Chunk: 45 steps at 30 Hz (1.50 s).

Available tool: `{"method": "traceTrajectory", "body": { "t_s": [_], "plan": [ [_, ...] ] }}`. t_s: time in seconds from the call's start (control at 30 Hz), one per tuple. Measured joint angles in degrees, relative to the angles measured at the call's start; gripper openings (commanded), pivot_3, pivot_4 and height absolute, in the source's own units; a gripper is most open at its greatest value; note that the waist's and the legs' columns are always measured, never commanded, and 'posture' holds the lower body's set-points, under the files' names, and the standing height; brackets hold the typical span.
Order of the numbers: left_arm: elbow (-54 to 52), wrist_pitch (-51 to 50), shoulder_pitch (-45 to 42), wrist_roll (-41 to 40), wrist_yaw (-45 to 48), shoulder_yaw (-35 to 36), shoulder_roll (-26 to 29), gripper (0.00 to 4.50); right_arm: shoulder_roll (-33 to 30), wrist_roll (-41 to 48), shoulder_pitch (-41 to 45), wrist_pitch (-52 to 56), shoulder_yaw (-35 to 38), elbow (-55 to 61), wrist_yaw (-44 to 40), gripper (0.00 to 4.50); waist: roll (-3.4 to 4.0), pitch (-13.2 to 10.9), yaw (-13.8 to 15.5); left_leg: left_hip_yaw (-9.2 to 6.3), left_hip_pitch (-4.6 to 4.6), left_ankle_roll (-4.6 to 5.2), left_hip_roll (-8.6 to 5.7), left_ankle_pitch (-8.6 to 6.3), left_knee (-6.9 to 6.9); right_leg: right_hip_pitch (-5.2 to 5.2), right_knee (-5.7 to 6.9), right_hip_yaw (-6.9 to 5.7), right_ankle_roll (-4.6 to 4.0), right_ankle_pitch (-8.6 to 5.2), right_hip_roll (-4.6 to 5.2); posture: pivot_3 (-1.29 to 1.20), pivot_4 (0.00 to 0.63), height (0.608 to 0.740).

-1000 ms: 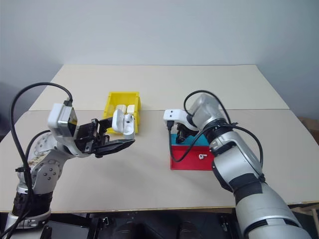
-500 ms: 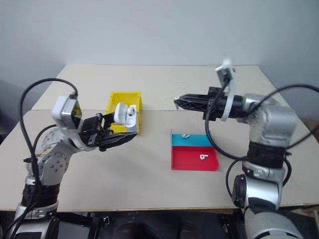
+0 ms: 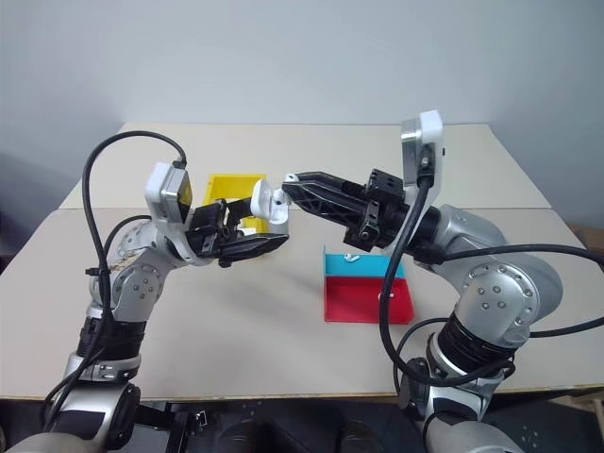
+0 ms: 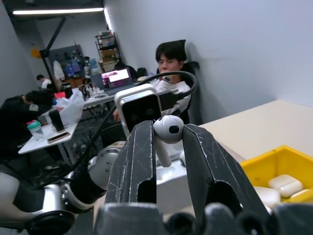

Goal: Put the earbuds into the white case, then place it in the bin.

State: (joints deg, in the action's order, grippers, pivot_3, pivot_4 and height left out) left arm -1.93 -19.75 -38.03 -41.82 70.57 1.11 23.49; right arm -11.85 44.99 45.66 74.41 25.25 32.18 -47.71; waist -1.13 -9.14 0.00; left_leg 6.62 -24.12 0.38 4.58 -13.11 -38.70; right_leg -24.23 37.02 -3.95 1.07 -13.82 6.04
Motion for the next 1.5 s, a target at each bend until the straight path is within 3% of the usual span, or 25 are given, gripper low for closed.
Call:
{"method": "traceTrajectory", "body": {
  "t_s": [0.5, 0.8, 1.0, 1.17, 1.33, 1.5],
  "plan": [
    [1.63, 0.21, -0.13, 1.71, 1.60, -0.48, -1.30, 2.76, -9.63, 6.34, -5.56, -8.17, -9.49, 0.35, 6.80, 0.62, 0.00, 0.00, 0.00, -0.02, -0.01, 0.04, 0.00, -0.02, 0.00, 0.01, -0.05, 0.00, 0.00, 0.00, 0.00, 0.00, 0.150, 0.740],
    [1.74, 0.84, -0.11, 2.21, 1.84, -0.08, -1.52, 2.76, -15.62, 9.23, -6.64, -10.78, -11.56, 0.26, 7.60, 3.51, -0.01, 0.00, 0.05, -0.03, -0.02, 0.06, 0.00, -0.03, -0.01, 0.01, -0.06, 0.00, 0.00, 0.00, 0.00, 0.00, 0.150, 0.740],
    [1.70, 1.18, -0.09, 2.21, 2.17, 0.07, -1.53, 2.76, -21.84, 17.02, -7.35, -10.61, -7.41, -1.63, 7.70, 3.51, -0.02, -0.01, 0.34, -0.03, -0.04, 0.09, 0.00, -0.05, -0.01, 0.04, -0.15, -0.02, 0.00, 0.00, 0.01, 0.00, 0.150, 0.740],
    [2.06, 1.08, 0.03, 4.33, 1.74, -0.87, -0.46, 2.76, -28.17, 18.81, -8.17, -12.04, -6.66, -3.15, 5.76, 1.89, -0.01, -0.01, 0.55, -0.03, 0.00, 0.11, 0.00, -0.07, -0.03, 0.06, -0.13, -0.01, 0.00, 0.00, 0.01, 0.00, 0.150, 0.740],
    [2.65, 0.91, 0.06, 7.18, 0.70, -3.27, -0.66, 2.76, -34.07, 11.46, -0.83, -13.57, -15.83, -6.48, 3.39, 0.13, -0.01, -0.01, 0.16, -0.02, 0.00, 0.11, 0.01, -0.06, 0.00, -0.02, -0.08, 0.04, 0.01, 0.00, 0.00, 0.00, 0.150, 0.740],
    [2.90, 0.79, -0.23, 11.53, -0.14, -7.30, -0.66, 2.76, -36.25, 3.49, 11.45, -14.12, -28.85, -10.77, -1.53, 0.03, -0.01, -0.01, 0.08, 0.03, -0.07, 0.13, 0.00, -0.07, -0.04, -0.08, -0.11, 0.07, 0.00, 0.00, 0.02, 0.00, 0.150, 0.740]
  ]
}}
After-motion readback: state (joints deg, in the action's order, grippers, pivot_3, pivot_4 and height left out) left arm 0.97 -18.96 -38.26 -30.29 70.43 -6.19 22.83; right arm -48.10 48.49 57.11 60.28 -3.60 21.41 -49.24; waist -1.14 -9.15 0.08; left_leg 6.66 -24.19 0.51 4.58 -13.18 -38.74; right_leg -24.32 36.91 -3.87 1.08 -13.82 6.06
